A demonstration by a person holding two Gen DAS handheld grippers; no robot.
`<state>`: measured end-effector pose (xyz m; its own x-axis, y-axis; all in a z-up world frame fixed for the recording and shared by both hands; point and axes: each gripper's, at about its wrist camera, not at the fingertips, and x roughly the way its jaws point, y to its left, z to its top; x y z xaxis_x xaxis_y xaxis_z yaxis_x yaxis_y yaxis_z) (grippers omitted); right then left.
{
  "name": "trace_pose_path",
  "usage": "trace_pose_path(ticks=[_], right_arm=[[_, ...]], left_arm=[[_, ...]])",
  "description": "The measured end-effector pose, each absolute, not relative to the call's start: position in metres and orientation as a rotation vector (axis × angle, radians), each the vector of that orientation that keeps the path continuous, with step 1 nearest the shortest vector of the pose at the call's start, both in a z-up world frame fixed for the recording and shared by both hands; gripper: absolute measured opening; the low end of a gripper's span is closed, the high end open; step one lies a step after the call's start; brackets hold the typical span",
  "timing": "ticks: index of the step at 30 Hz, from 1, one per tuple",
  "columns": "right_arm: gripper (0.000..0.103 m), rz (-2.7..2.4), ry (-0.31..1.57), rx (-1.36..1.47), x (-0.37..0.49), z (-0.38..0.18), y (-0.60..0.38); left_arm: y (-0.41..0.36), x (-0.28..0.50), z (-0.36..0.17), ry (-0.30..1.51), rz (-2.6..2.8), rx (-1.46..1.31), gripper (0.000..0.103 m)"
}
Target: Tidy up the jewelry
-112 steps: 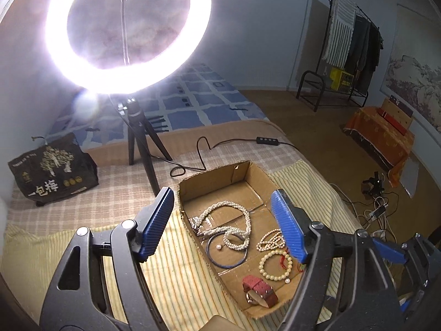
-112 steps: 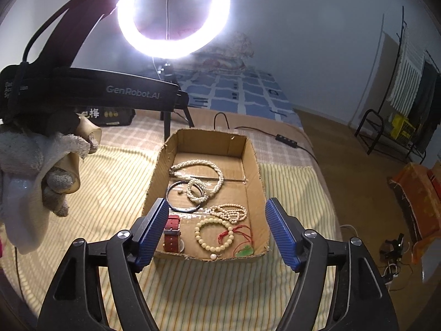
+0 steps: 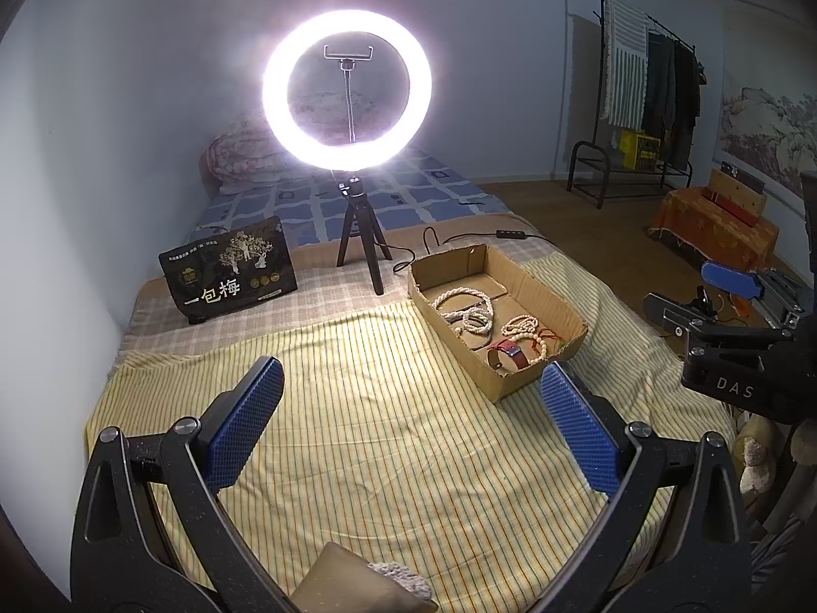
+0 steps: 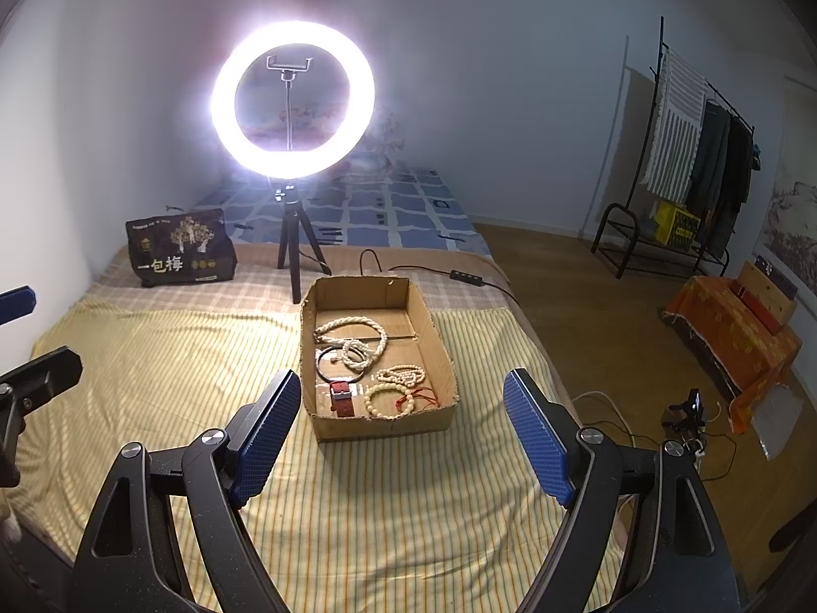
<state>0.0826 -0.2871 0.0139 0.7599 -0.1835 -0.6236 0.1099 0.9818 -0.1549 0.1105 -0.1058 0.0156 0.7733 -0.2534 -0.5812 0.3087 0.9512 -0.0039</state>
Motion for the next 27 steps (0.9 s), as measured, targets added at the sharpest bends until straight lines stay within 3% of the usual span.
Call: trace_pose_path(ticks=[27], right_arm=[[0.082, -0.163, 0.689, -0.110, 0.0819, 0.0131, -0.2884]], left_arm=[[-0.1072, 0.1096, 0.0159, 0.612, -0.303, 0.095, 0.103]])
